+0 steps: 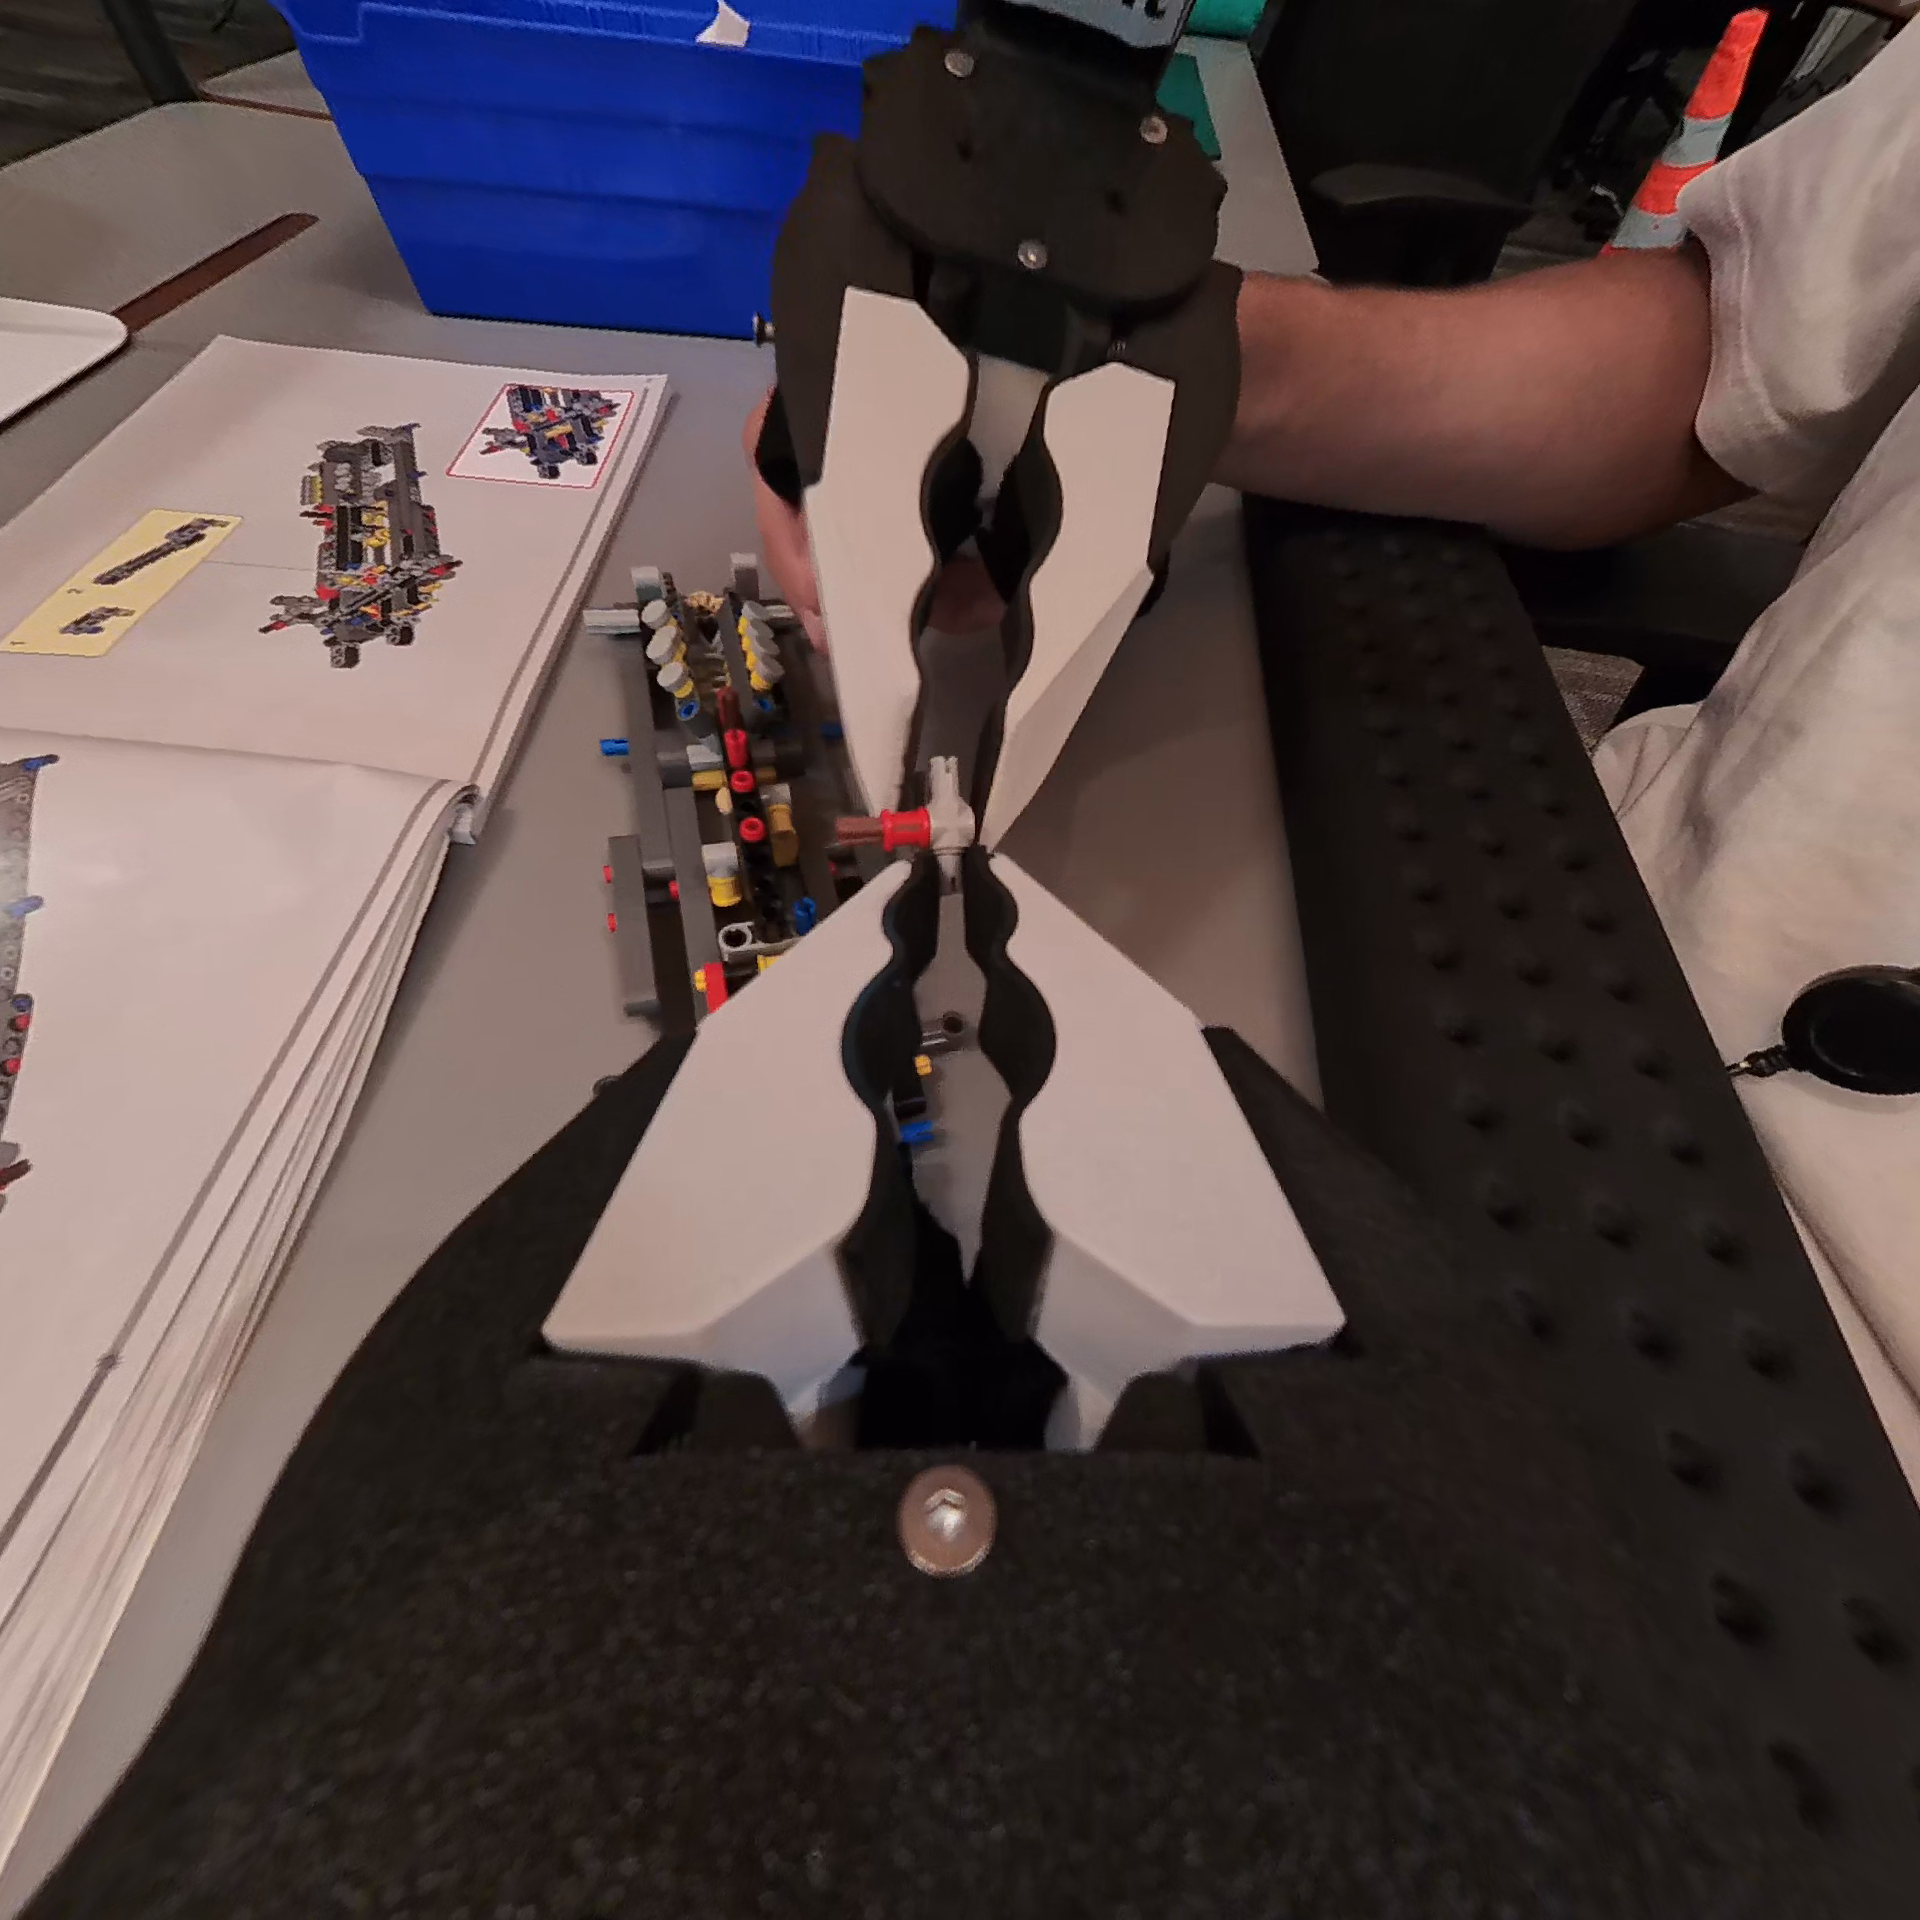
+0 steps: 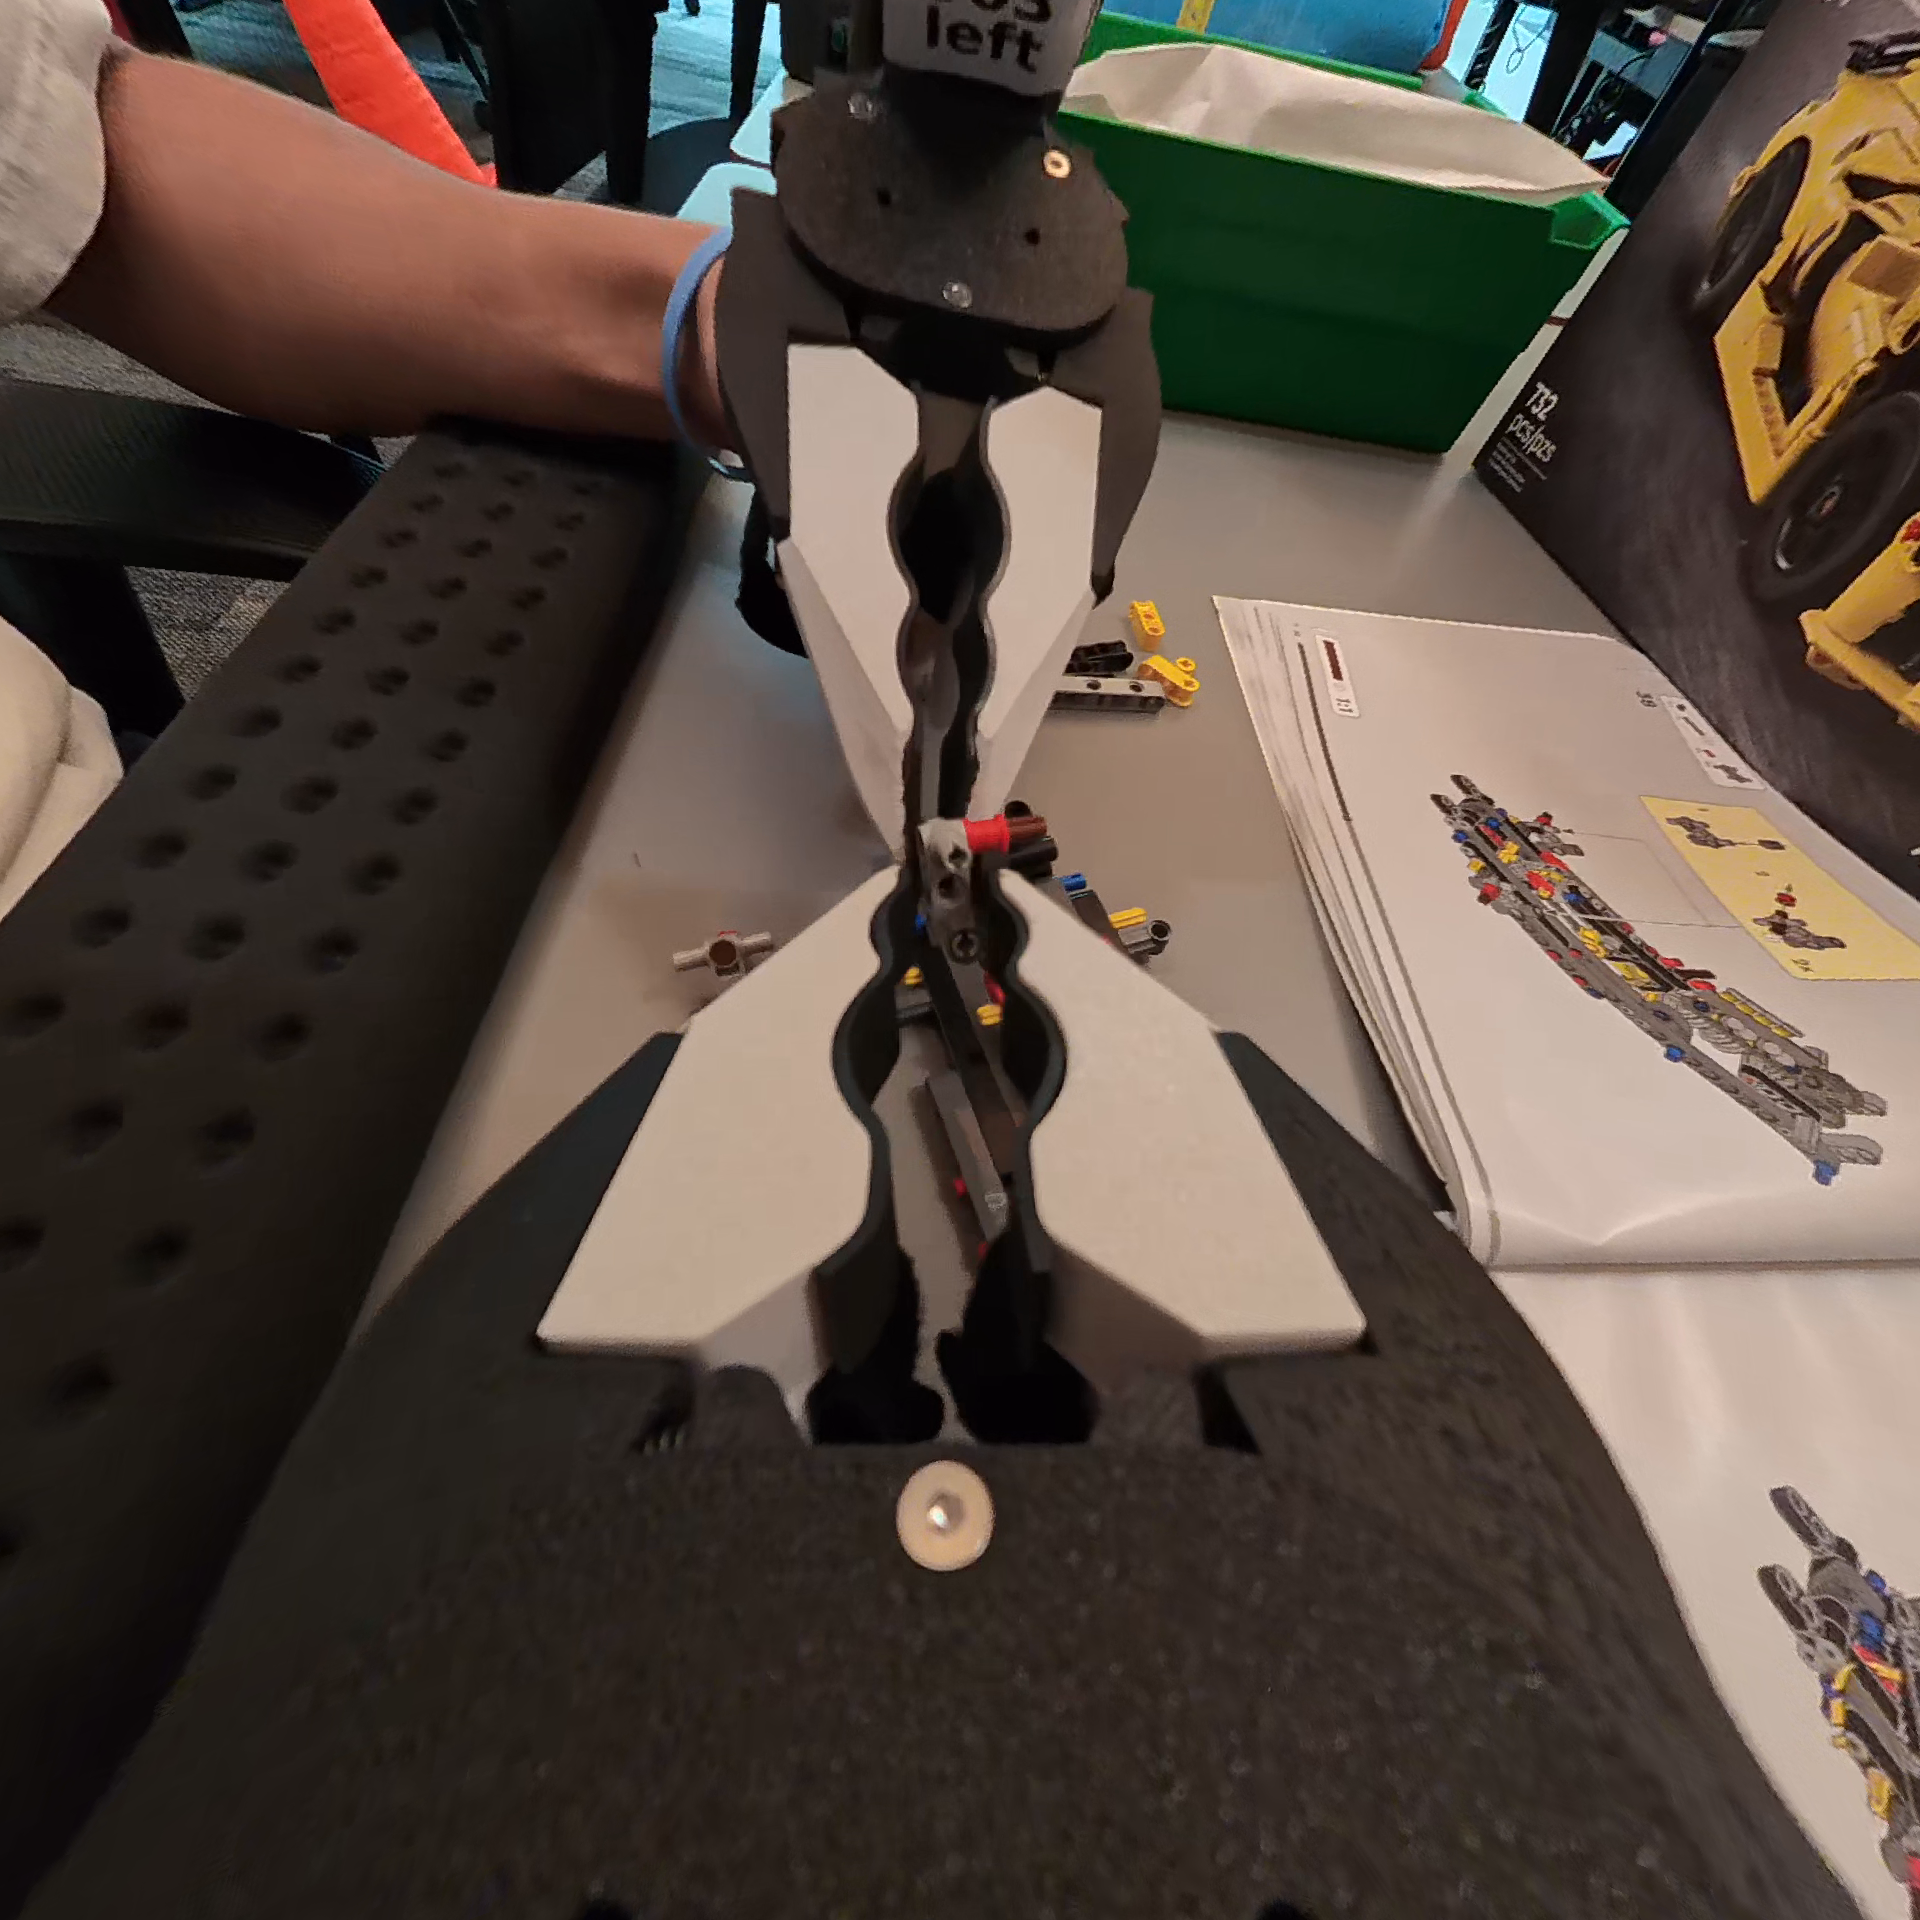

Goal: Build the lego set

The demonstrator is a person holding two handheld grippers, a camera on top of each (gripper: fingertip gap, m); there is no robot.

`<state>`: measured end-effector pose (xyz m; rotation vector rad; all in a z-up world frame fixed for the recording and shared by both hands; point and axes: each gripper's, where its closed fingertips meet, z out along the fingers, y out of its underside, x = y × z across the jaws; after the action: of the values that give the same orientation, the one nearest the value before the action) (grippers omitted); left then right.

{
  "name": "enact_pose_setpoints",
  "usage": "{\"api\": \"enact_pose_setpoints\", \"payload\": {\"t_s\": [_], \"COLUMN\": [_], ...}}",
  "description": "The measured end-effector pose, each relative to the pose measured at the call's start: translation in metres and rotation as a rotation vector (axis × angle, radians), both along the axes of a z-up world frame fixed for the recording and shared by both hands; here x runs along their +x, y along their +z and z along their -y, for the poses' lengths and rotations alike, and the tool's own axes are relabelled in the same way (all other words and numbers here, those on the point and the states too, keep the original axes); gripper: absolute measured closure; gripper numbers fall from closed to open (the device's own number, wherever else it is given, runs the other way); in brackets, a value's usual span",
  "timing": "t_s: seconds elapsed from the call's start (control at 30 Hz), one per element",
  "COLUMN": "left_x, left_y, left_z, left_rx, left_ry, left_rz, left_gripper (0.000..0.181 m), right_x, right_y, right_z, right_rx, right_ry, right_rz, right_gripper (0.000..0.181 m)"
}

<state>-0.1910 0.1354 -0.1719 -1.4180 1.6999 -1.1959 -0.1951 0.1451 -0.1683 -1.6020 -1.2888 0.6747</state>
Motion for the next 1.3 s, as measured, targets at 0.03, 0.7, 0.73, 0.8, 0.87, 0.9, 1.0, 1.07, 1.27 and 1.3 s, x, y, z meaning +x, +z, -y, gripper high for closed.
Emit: {"api": "enact_pose_setpoints", "payload": {"t_s": [0.03, 0.7, 0.73, 0.8, 0.87, 0.9, 1.0, 1.07, 1.27, 1.3], "left_x": [0.0, -0.012, -0.013, -0.016, -0.019, -0.021, -0.02, -0.019, -0.014, -0.014], "left_y": [-0.001, -0.029, -0.028, -0.028, -0.031, -0.034, -0.04, -0.043, -0.046, -0.047], "left_z": [0.0, -0.067, -0.066, -0.063, -0.064, -0.064, -0.065, -0.062, -0.06, -0.06], "left_rx": [0.003, -0.513, -0.571, -0.643, -0.672, -0.683, -0.683, -0.668, -0.625, -0.621], "left_ry": [-0.001, 0.281, 0.251, 0.208, 0.2, 0.201, 0.205, 0.186, 0.152, 0.151], "left_rz": [-0.003, -0.199, -0.208, -0.232, -0.249, -0.266, -0.297, -0.326, -0.371, -0.376], "left_gripper": [0.178, 0.156, 0.156, 0.155, 0.147, 0.143, 0.14, 0.136, 0.141, 0.143], "right_x": [0.0, 0.023, 0.02, 0.012, 0.007, 0.006, 0.003, 0.004, 0.003, 0.002], "right_y": [-0.001, -0.017, -0.021, -0.029, -0.035, -0.037, -0.041, -0.045, -0.052, -0.052], "right_z": [0.001, -0.055, -0.058, -0.062, -0.068, -0.07, -0.07, -0.071, -0.071, -0.071], "right_rx": [0.001, 0.072, 0.034, -0.036, -0.085, -0.092, -0.084, -0.088, -0.095, -0.098], "right_ry": [0.003, -0.021, 0.006, 0.064, 0.101, 0.116, 0.167, 0.182, 0.211, 0.214], "right_rz": [0.004, 0.644, 0.662, 0.662, 0.665, 0.675, 0.706, 0.739, 0.759, 0.752], "right_gripper": [0.172, 0.176, 0.176, 0.176, 0.176, 0.176, 0.176, 0.176, 0.176, 0.176]}}
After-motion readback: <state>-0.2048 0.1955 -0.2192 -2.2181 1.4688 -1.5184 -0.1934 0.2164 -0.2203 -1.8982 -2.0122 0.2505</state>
